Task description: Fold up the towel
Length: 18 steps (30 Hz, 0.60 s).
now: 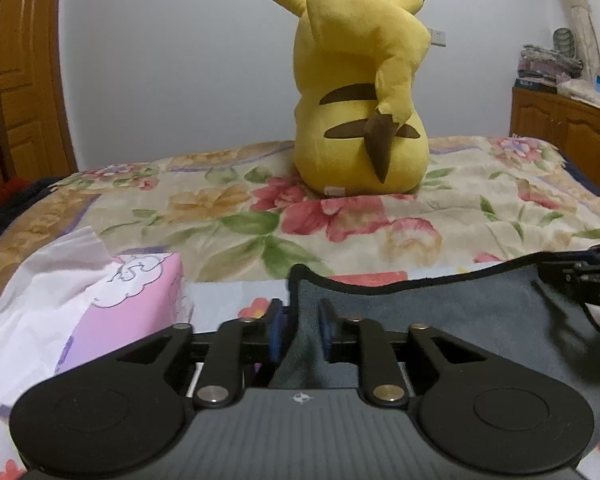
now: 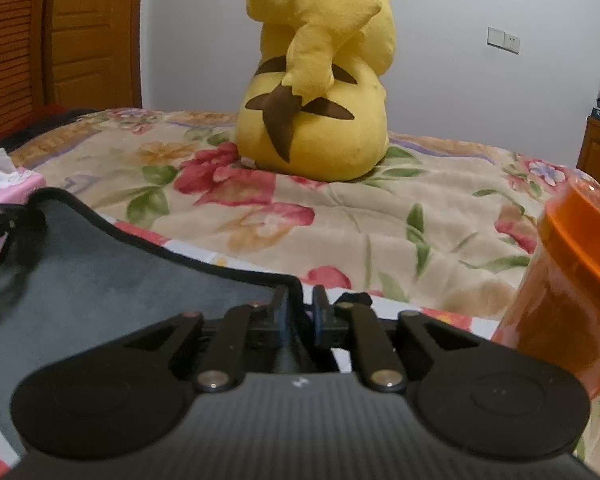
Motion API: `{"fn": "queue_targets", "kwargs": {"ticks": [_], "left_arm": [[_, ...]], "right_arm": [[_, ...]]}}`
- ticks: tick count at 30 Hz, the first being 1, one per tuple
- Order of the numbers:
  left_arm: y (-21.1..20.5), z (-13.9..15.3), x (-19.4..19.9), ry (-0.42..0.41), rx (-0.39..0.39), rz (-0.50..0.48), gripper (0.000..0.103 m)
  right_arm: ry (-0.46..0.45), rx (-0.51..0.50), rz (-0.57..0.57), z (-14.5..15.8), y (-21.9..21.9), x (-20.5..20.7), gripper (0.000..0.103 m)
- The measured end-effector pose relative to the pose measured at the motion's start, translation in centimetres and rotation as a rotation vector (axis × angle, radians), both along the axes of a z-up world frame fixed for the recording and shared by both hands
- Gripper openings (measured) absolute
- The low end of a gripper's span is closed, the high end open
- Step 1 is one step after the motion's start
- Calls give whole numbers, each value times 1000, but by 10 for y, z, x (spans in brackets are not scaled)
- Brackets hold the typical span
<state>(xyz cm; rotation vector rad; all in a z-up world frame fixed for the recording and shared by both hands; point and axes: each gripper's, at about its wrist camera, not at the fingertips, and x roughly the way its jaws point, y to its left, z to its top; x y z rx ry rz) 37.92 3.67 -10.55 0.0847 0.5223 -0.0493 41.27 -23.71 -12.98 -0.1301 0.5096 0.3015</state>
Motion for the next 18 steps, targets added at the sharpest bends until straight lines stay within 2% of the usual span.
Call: {"fn": "queue_targets", "kwargs": {"ticks": [1,2,11,18], "left_arm": [[0,0,-2,5,-6,-1,31],[0,0,-3,11,-12,-4,32],[-5,9,-40,76,2,-43,37],[-11,23,-73,92,26,-72,40]], "right_arm": [[2,-8,-6,0,1,-1,39],[1,-9,-11,1,1,-4,51],[27,59,5,15,0,-49,51],[38,103,18,31,0,-89,52]]}}
